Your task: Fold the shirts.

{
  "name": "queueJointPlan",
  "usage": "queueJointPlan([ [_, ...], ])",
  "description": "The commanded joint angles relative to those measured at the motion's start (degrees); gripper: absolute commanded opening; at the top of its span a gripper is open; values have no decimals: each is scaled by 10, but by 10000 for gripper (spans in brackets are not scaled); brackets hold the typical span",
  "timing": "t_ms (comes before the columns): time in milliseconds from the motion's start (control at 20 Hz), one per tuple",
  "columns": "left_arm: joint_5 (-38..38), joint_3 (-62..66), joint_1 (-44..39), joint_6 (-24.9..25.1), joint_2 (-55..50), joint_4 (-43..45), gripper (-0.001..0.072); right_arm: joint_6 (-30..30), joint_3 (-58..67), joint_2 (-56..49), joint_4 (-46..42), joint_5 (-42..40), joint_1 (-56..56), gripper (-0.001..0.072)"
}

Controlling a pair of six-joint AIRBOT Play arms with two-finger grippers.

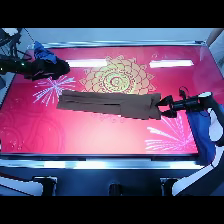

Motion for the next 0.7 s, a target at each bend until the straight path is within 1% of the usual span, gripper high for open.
queueJointPlan([
  [0, -4, 1, -17, 0, 7, 0, 636, -38, -1, -12, 36, -17, 27, 715],
  [50, -6, 1, -21, 0, 7, 0, 636, -58, -1, -12, 41, -22, 42, 712],
  [100, -10, 1, -25, 0, 7, 0, 636, -65, -1, -12, 43, -35, 56, 709],
  [150, -14, 1, -28, 0, 7, 0, 635, -64, 0, -11, 43, -53, 70, 675],
  [200, -21, 1, -33, 0, 7, 0, 635, -63, 0, -9, 42, -69, 80, 571],
  [250, -28, 1, -38, 0, 6, 0, 635, -59, 0, -5, 42, -82, 87, 399],
  [300, -32, 0, -45, 0, 5, 0, 604, -48, 0, 2, 42, -88, 91, 172],
  [350, -33, -1, -55, 3, 4, 0, 567, -39, 0, 14, 42, -88, 91, 71],
  [400, -33, -8, -68, 12, 3, 0, 452, -36, 0, 33, 35, -85, 90, 42],
  [500, -33, -40, -105, 39, 2, 0, 115, -19, 0, 92, -11, -71, 90, 42],
  [550, -29, -64, -129, 52, 1, 0, 40, -2, 0, 127, -40, -54, 90, 41],
  [600, -16, -96, -159, 56, -1, -4, 25, 15, 0, 160, -68, -30, 90, 41],
  [650, 13, -136, -189, 51, -2, -28, 24, 38, 0, 194, -101, 0, 91, 41],
])
